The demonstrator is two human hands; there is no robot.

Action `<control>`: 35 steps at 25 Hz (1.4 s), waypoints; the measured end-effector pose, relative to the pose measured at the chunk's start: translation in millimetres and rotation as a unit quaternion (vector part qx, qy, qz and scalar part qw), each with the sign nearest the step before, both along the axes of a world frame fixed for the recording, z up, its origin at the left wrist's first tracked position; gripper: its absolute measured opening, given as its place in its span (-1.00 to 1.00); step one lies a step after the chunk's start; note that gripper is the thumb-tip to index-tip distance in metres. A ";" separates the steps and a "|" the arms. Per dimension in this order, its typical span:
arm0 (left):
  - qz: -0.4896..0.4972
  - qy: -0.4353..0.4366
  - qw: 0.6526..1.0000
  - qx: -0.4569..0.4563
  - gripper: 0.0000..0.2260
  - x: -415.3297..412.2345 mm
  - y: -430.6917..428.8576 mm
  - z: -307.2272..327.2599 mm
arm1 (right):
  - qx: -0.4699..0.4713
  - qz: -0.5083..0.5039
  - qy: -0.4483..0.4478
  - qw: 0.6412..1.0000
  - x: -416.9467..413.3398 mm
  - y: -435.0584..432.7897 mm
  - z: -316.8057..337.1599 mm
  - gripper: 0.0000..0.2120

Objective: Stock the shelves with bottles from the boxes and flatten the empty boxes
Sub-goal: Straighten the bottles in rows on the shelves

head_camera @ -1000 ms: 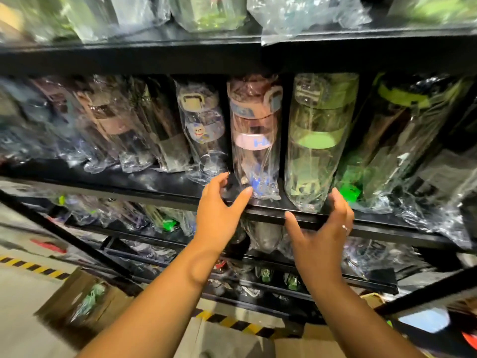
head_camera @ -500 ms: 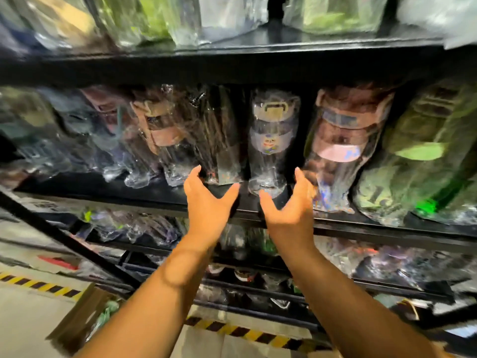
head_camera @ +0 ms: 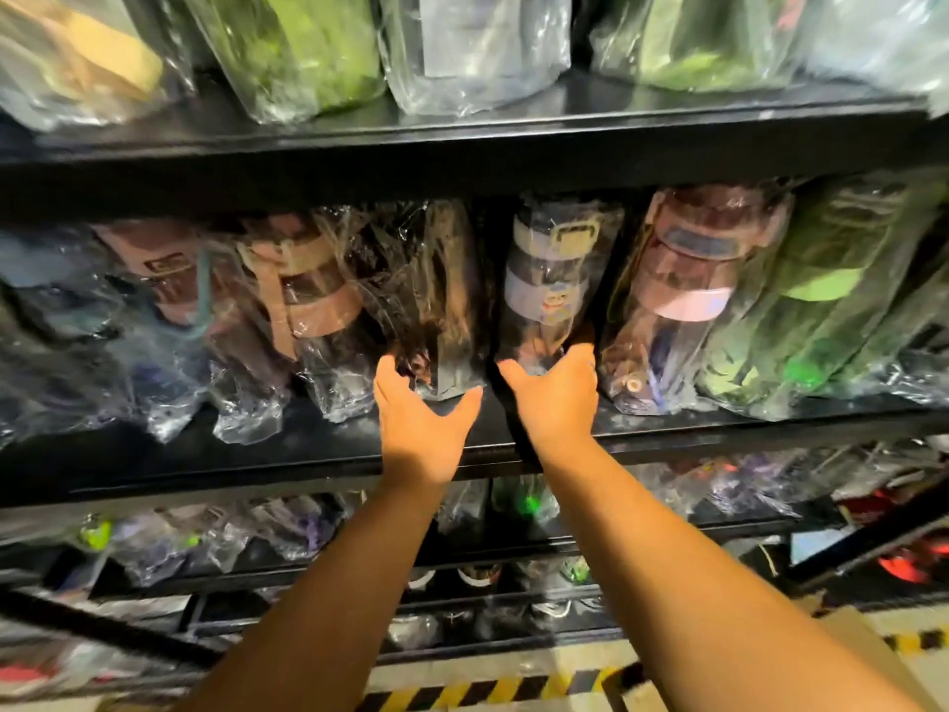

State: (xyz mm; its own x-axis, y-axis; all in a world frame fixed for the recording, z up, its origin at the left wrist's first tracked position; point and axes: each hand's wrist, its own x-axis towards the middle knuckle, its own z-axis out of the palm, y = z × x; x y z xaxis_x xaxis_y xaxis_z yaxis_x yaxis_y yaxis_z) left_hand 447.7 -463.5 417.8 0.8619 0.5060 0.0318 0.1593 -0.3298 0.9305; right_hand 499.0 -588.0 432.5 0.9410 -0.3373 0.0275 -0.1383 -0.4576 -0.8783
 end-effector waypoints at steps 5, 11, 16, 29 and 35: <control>0.033 -0.025 0.999 0.016 -0.03 8.1 -3.6 -0.6 | -0.041 -0.025 -0.027 0.998 -5.9 0.5 -0.7 -0.41; 0.073 -0.004 0.997 -0.018 -0.19 30.6 -14.3 0.6 | -0.045 -0.007 -0.073 0.996 -23.3 -14.9 -19.7 -0.10; 0.108 0.042 0.993 0.037 -0.19 38.4 -20.8 10.4 | -0.049 0.005 -0.080 0.996 -23.2 -21.6 -24.0 -0.08; 0.032 -0.037 0.998 0.045 -0.38 6.8 -7.5 -6.0 | -0.066 0.009 -0.101 0.993 -22.4 -21.3 -30.6 -0.08; 0.020 -0.081 0.996 0.039 -0.39 -5.7 -12.8 -4.5 | -0.053 0.046 -0.066 0.995 -19.7 -24.9 -28.0 -0.06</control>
State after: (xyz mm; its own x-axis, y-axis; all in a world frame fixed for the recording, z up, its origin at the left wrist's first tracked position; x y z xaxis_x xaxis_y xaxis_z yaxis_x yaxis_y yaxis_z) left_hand 442.0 -476.3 413.3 0.8220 0.5296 0.2095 0.0237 -0.3994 0.9165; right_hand 479.4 -612.9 404.5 0.9537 -0.2380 0.1837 0.0220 -0.5543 -0.8320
